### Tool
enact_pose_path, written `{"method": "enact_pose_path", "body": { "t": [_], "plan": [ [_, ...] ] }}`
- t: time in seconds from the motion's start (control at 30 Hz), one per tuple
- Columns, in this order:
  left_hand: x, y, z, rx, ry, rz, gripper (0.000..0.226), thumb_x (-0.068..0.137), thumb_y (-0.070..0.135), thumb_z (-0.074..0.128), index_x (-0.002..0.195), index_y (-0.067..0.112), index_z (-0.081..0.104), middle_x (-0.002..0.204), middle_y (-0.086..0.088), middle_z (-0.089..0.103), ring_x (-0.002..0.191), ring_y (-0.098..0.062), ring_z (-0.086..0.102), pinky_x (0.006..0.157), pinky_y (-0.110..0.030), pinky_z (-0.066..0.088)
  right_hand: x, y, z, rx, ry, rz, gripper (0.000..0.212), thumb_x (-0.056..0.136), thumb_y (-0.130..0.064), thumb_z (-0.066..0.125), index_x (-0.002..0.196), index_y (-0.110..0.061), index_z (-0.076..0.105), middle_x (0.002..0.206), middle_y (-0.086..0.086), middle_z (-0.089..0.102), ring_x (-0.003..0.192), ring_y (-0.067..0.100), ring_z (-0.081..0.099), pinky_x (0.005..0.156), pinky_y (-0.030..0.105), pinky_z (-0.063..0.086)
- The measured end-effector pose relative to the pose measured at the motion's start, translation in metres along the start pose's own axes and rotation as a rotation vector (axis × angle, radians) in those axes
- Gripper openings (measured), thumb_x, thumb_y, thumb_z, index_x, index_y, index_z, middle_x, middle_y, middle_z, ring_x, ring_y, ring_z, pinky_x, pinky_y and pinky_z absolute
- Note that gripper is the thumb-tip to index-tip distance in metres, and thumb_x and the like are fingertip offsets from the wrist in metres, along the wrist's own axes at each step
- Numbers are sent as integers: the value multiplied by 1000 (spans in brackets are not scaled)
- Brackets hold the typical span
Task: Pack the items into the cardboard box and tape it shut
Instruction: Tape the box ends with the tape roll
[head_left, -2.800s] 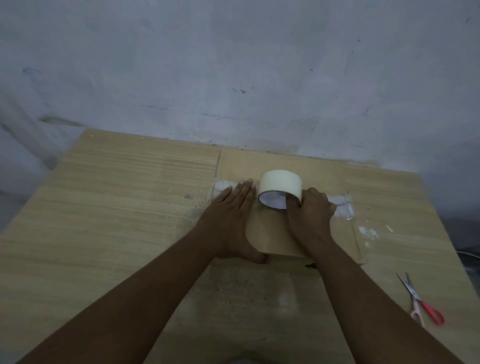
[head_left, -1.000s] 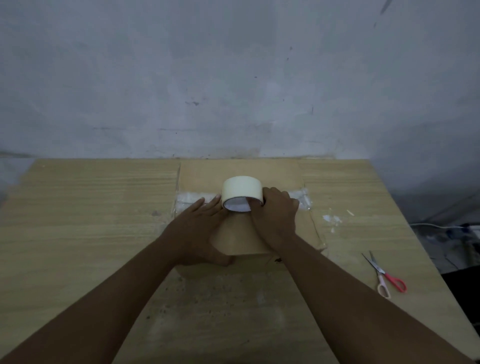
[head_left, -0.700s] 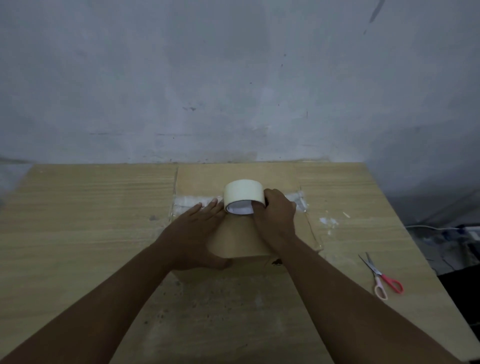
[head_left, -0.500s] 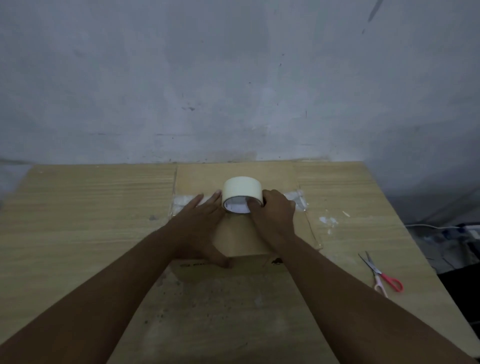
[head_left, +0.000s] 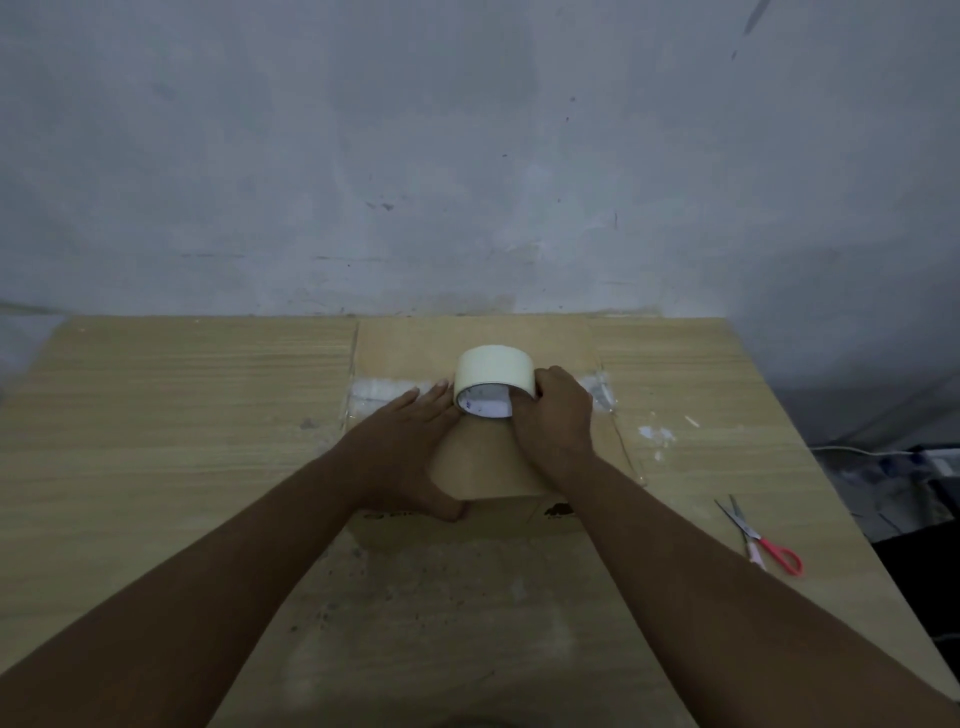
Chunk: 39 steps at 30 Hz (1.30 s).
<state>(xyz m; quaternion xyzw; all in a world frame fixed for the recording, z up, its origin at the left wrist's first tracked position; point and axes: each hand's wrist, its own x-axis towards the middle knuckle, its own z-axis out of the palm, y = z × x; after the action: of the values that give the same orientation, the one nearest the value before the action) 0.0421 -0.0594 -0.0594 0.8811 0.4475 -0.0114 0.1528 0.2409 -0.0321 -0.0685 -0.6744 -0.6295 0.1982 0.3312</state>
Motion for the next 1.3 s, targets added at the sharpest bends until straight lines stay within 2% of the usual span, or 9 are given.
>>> {"method": "enact_pose_path", "body": {
  "t": [0.37,0.47,0.63,0.73,0.8,0.9,1.03,1.13,1.3],
  "plan": [
    [16,10,9,101,99,-63,133,58,94,46,155,20,-7,163,0,-2,150,-19,0,121,-46,-6,-4,-9,-1,-100,-1,-10,40,85,-45,59,59,-22,40,65,-6,46,71,17,46,77,34,26],
    [16,14,13,62,110,-71,132,61,91,51,155,21,-9,163,1,-6,148,-16,-10,120,-46,-11,-3,-7,1,-70,14,19,36,85,-52,57,72,-18,59,73,-3,61,77,19,56,80,37,33],
    [15,14,12,-7,98,-61,131,62,85,59,155,23,-8,163,3,-5,149,-19,-9,119,-42,-12,-4,-7,4,-61,32,34,28,92,-37,54,94,-11,65,97,9,68,96,29,59,93,40,30],
    [14,13,14,-30,93,-55,129,62,86,57,155,23,-8,163,3,-5,150,-18,-7,122,-44,-2,-4,-6,0,-24,61,16,19,91,-23,55,78,-10,53,81,7,55,80,29,54,80,40,39],
    [13,13,15,-37,95,-53,128,64,85,57,155,23,-7,163,2,-5,149,-17,-9,122,-41,-1,-5,-5,-2,-5,78,10,24,88,-16,56,69,-9,44,73,3,45,70,23,45,63,34,31],
    [11,14,15,-51,97,-51,126,65,84,57,155,23,-7,163,3,-5,149,-16,-10,122,-38,-2,-5,-3,-3,0,64,-3,27,87,-17,54,66,-11,39,69,2,41,67,23,42,59,31,24],
    [12,14,14,-17,79,-51,128,65,86,54,154,20,-12,163,0,-11,148,-15,-13,120,-34,-8,-6,-5,-6,-81,21,-6,27,80,-36,44,63,-15,44,69,0,44,71,26,49,68,39,37],
    [17,13,9,-22,76,-57,135,61,86,59,154,18,-11,163,-3,-12,149,-17,-12,116,-30,-11,-6,-8,-8,-244,19,29,36,86,-38,49,79,-6,63,81,5,44,88,31,50,82,40,34],
    [21,13,7,10,108,-48,140,50,95,44,155,17,-9,162,-7,-10,149,-23,-11,119,-34,-7,-9,-12,-11,-330,54,63,38,87,-43,54,94,-7,65,89,10,45,102,35,45,92,44,31]
  ]
}}
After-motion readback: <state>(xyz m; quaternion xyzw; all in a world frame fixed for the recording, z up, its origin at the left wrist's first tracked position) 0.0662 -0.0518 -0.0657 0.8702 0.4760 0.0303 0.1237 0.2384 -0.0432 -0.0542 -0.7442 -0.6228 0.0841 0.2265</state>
